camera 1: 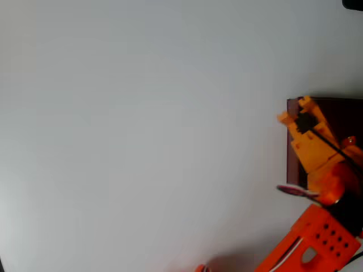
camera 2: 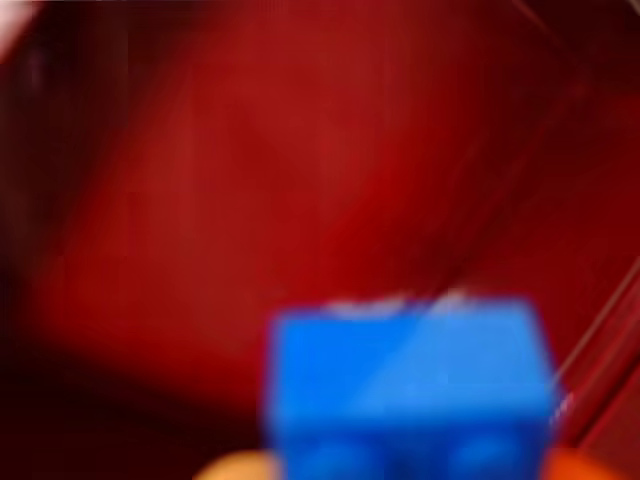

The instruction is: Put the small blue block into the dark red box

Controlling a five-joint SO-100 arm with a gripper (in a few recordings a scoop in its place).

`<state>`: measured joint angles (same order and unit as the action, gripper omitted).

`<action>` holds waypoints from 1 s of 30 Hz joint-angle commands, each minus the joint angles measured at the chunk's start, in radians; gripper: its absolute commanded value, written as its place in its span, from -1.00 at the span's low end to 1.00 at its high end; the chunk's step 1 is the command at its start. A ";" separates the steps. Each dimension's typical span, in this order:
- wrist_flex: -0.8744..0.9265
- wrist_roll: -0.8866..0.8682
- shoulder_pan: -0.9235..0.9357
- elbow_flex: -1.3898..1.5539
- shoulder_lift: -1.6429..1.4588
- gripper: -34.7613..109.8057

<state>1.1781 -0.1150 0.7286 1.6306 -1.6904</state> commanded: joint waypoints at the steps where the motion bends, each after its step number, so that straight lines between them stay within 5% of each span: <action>1: -0.037 -0.029 0.041 -0.095 0.100 -0.48; 15: -0.067 -0.018 0.000 0.012 0.109 -0.30; 30: -0.015 0.149 -0.620 0.916 -1.273 -0.26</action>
<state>1.1075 0.0153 0.2132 2.4191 -2.6016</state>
